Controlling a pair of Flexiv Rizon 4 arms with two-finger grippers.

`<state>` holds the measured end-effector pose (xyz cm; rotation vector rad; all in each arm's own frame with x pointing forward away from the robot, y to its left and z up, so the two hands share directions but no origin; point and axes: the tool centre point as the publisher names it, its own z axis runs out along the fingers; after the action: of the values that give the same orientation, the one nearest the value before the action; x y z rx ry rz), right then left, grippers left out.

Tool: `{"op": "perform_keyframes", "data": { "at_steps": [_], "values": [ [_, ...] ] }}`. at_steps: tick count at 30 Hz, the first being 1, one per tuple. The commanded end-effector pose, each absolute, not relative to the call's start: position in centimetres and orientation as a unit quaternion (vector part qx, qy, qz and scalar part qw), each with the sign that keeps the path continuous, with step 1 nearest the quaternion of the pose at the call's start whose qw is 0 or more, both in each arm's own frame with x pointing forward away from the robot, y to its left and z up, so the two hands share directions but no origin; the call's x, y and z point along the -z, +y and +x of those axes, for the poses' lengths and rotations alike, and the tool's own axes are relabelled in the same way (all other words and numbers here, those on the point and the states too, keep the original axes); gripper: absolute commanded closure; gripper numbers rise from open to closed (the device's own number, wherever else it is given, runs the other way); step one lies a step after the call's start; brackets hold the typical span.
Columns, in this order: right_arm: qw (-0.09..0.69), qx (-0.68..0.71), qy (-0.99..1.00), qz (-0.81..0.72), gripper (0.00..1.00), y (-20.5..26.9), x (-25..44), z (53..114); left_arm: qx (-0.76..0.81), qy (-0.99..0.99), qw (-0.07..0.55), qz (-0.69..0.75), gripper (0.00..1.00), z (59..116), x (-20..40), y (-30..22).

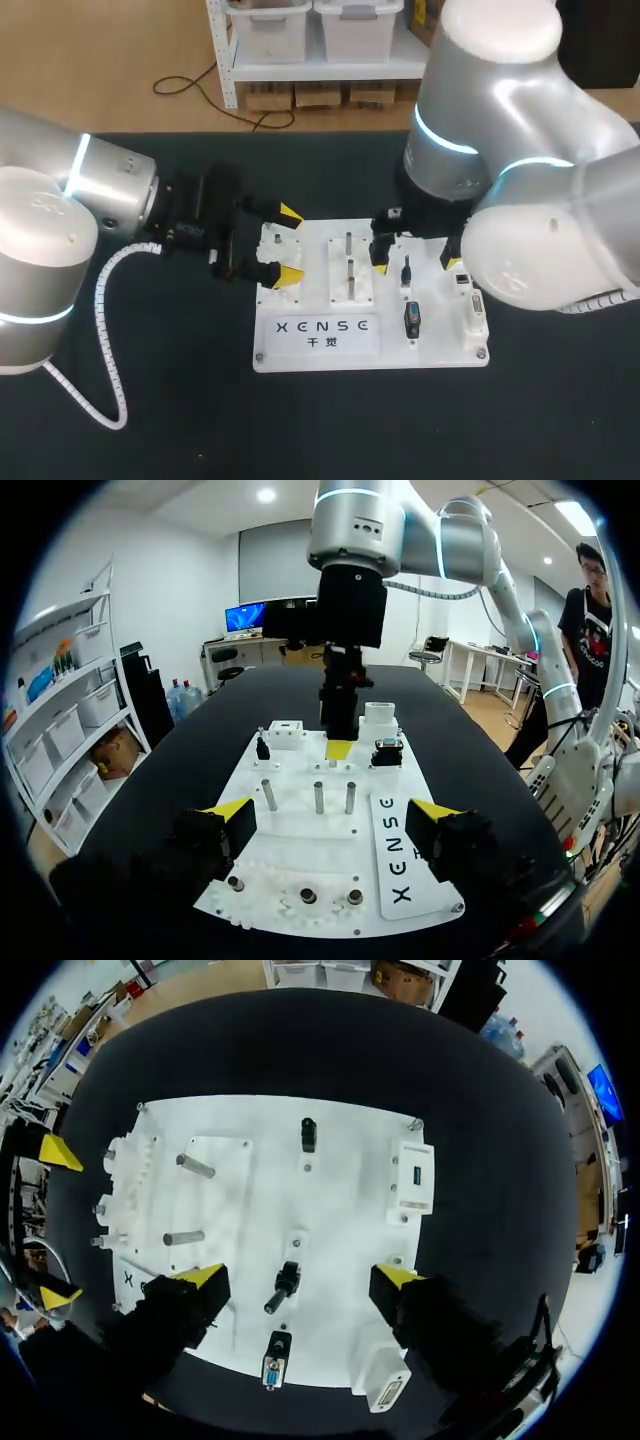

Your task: Insert the Ethernet cable into its matching sockets.

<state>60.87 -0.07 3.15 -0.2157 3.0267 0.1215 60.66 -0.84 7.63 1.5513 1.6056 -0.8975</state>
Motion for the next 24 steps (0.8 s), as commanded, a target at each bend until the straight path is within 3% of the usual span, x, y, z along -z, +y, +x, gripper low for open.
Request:
{"op": "perform_keyframes", "data": {
  "at_steps": [1,5,16,18,24],
  "values": [
    [0.051,-0.035,0.996,-0.071,0.38,0.10,-2.73,60.83,0.348,0.621,0.363,0.601,0.00,60.55,-7.49,-0.75],
    [0.051,-0.030,0.995,-0.075,0.56,0.08,-2.54,60.76,0.348,0.621,0.363,0.601,0.00,60.55,-7.49,-0.75],
    [0.044,-0.030,0.995,-0.079,0.78,0.27,-1.89,60.69,0.348,0.621,0.363,0.601,0.00,60.55,-7.49,-0.75],
    [0.044,-0.031,0.995,-0.081,1.00,0.31,-1.79,60.76,0.348,0.621,0.363,0.601,0.00,60.55,-7.49,-0.75],
    [0.044,-0.036,0.995,-0.086,1.00,0.46,-2.06,60.88,0.348,0.621,0.363,0.601,0.00,60.55,-7.49,-0.75]
  ]
}}
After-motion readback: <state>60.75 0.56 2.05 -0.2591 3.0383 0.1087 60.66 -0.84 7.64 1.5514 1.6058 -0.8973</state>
